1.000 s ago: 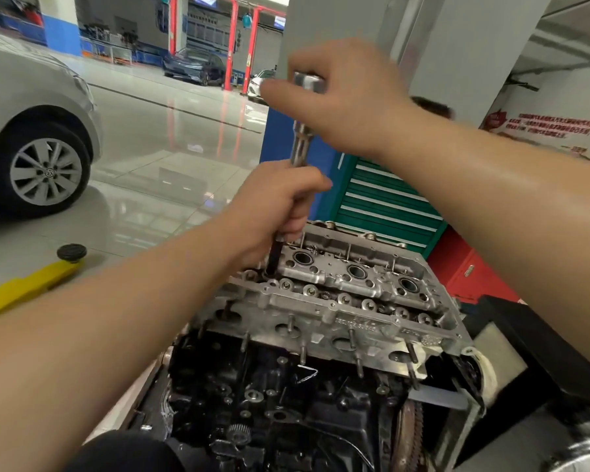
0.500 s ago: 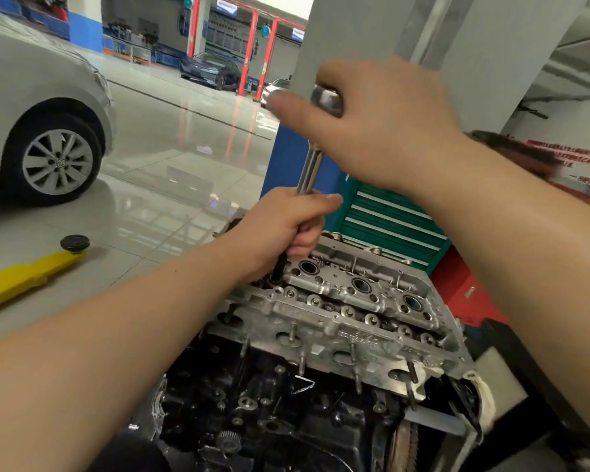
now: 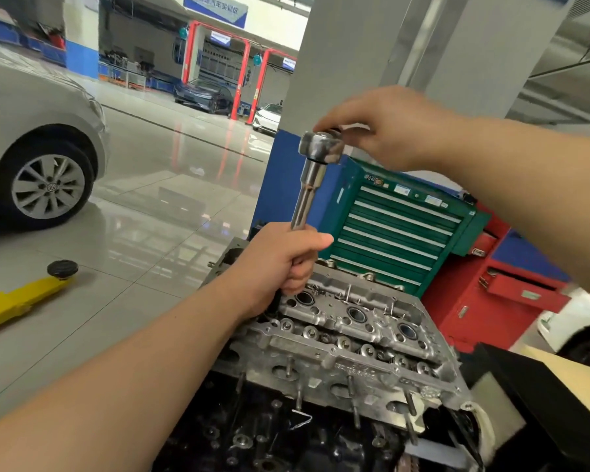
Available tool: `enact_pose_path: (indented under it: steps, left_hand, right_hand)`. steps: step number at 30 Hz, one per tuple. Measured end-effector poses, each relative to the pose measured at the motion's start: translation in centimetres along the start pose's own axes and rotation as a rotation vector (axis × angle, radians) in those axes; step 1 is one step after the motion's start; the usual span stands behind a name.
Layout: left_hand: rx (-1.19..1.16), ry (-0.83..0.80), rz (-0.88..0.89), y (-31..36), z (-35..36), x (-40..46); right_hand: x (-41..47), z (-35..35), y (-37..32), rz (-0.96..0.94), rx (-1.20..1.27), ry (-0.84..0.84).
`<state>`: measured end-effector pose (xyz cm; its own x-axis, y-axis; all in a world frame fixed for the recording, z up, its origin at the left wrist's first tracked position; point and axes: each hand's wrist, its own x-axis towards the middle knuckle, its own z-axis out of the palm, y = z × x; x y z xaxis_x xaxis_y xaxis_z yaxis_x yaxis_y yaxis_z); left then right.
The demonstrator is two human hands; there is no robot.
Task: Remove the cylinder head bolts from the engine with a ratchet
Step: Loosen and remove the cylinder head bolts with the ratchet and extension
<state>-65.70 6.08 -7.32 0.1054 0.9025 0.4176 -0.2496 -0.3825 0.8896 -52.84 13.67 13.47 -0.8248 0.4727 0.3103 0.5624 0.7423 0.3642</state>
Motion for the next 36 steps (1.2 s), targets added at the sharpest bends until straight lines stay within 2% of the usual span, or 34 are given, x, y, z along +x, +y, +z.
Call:
enact_pose_path:
  steps: [5,7,10,13,15,17,19,22,24,27,30,32,34,36]
  left_hand:
    - [-0.027,-0.004,-0.032,0.3,-0.1,-0.2]
    - [-0.005,0.029,-0.041,0.1,-0.2,-0.3]
    - [0.058,0.126,-0.016,-0.3,-0.4,-0.7]
    - [0.120,0.222,0.019,-1.1,-0.5,-0.9]
    - [0.132,0.213,0.027,-1.5,-0.2,-0.7]
    - [0.086,0.184,-0.018,-1.5,0.2,-0.3]
    - [0.054,0.163,-0.065,-1.4,0.2,-0.1]
    - [0.040,0.103,-0.076,-1.1,0.0,-0.2]
    - [0.046,0.080,-0.083,-1.0,0.1,-0.3]
    - [0.151,0.160,-0.054,-1.2,0.3,-0.4]
    - [0.344,0.346,0.119,-2.1,0.2,-0.8]
    - [0.366,0.384,0.189,-2.4,0.5,-1.1]
    - [0.282,0.377,0.163,-2.3,0.8,-1.2]
    - [0.080,0.335,0.076,-1.7,1.0,-0.8]
  right_hand:
    - [2.5,1.3,-4.2,-0.262,0.003,-0.009]
    - [2.5,1.3,-4.7,-0.298,0.022,0.001]
    - [1.3,0.8,-4.6,-0.170,-0.181,0.061]
    - [-0.7,0.2,-4.7,0.107,-0.433,0.011]
    - [-2.0,0.1,-4.5,0.279,-0.383,-0.092]
    - [-2.9,0.2,-4.0,0.373,-0.209,-0.163]
    - [-3.1,0.4,-3.9,0.345,-0.076,-0.133]
    - [-2.1,0.9,-3.6,0.228,-0.021,-0.039]
    - [-1.4,1.4,-3.6,0.179,0.013,-0.044]
    - [-0.6,2.1,-3.9,0.169,0.079,-0.061]
    - [-1.3,1.9,-3.9,0.306,-0.139,-0.001]
    - [-2.2,1.7,-3.7,0.373,-0.293,0.027]
    - [-2.4,1.7,-3.8,0.382,-0.263,0.041]
    - [-1.7,2.0,-3.8,0.343,-0.155,0.067]
